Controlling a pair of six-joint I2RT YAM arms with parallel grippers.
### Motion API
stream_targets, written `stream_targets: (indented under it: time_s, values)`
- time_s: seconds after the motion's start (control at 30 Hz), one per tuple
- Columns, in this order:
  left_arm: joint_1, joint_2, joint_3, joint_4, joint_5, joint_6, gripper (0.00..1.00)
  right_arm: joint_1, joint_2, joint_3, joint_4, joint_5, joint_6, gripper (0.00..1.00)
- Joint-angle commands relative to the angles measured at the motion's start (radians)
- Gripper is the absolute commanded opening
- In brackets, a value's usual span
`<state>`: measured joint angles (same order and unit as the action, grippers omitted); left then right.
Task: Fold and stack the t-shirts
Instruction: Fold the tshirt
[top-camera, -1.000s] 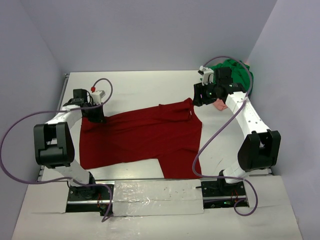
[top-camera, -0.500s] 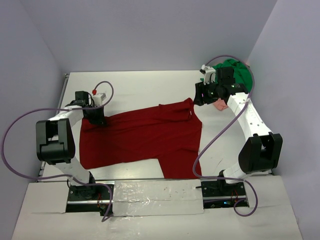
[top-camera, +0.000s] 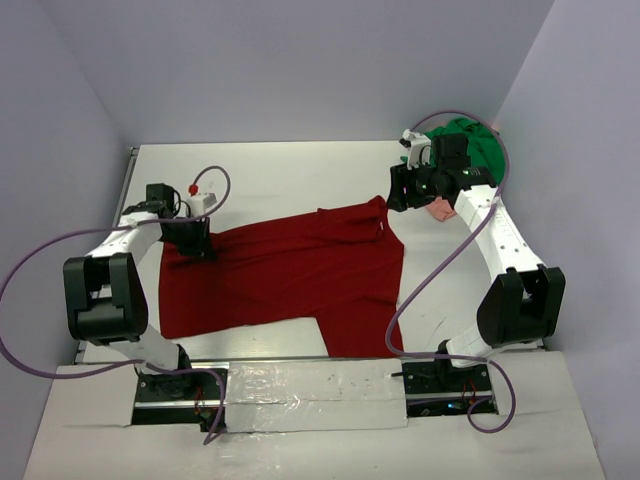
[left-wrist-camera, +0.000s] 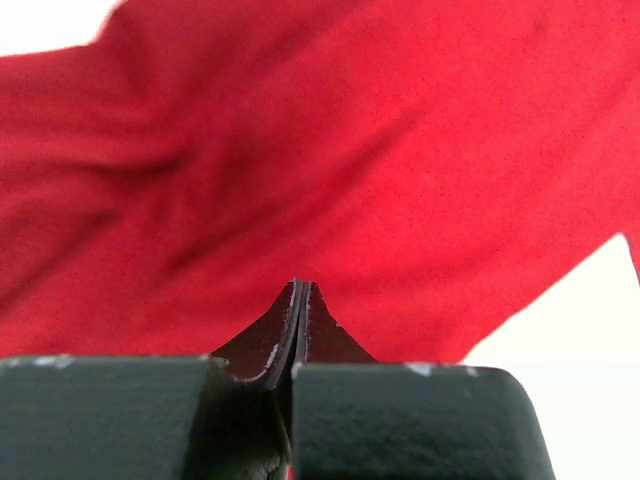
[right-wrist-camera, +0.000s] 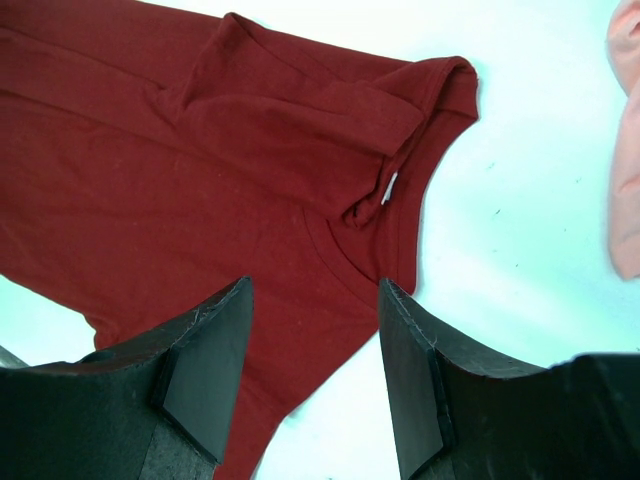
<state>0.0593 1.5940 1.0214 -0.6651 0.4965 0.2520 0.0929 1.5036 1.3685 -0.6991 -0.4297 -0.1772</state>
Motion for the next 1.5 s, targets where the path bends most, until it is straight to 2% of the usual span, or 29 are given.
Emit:
stream_targets:
  time_s: [0.0,0.07,0.13,0.3,0.33,0.4,0.43,0.47,0.53,0.6,0.63,0.8,0.93,1.23,1.47]
  values:
    - [-0.004,0.006,0.063,-0.246,0.123,0.125,0.00,-0.007,-0.026,0.012,-0.004,-0.018,-0.005,0.60]
    - [-0.004,0.017,0.055,-0.321,0.143,0.191,0.00,-0.007,-0.029,0.009,-0.004,-0.024,-0.007,0.61]
    - [0.004,-0.002,0.037,-0.303,0.137,0.179,0.00,-0.007,-0.028,0.007,-0.005,-0.030,-0.007,0.61]
    - [0.004,-0.086,-0.006,-0.018,-0.033,0.101,0.03,-0.007,-0.005,0.012,-0.013,-0.041,-0.010,0.61]
    - [0.001,-0.103,-0.007,0.011,-0.064,0.111,0.15,-0.007,0.000,0.014,-0.014,-0.044,-0.011,0.61]
    - [-0.009,-0.112,0.005,0.042,-0.147,0.163,0.25,-0.007,0.012,0.017,-0.022,-0.050,-0.015,0.61]
    - [-0.016,-0.112,0.028,0.059,-0.177,0.203,0.35,-0.007,0.014,0.017,-0.022,-0.052,-0.015,0.61]
    - [-0.022,-0.105,0.048,0.065,-0.243,0.223,0.38,-0.007,0.017,0.017,-0.022,-0.053,-0.016,0.61]
    - [-0.026,-0.066,0.112,0.053,-0.272,0.306,0.47,-0.007,0.023,0.021,-0.022,-0.055,-0.016,0.61]
    - [-0.027,-0.028,0.190,0.023,-0.279,0.367,0.50,-0.007,0.029,0.027,-0.023,-0.055,-0.016,0.61]
    - [-0.030,0.027,0.216,-0.026,-0.280,0.424,0.50,-0.007,0.029,0.027,-0.023,-0.053,-0.015,0.61]
    - [-0.041,0.194,0.357,-0.131,-0.302,0.524,0.52,-0.007,0.026,0.020,-0.023,-0.044,-0.019,0.61]
    - [-0.050,0.260,0.347,-0.151,-0.302,0.613,0.52,-0.007,0.030,0.020,-0.025,-0.032,-0.019,0.61]
    - [-0.124,0.161,0.223,-0.140,-0.297,0.658,0.51,-0.007,0.049,0.024,-0.028,-0.034,-0.018,0.61]
    - [-0.147,0.106,0.207,-0.143,-0.283,0.641,0.52,-0.007,0.053,0.021,-0.030,-0.038,-0.016,0.61]
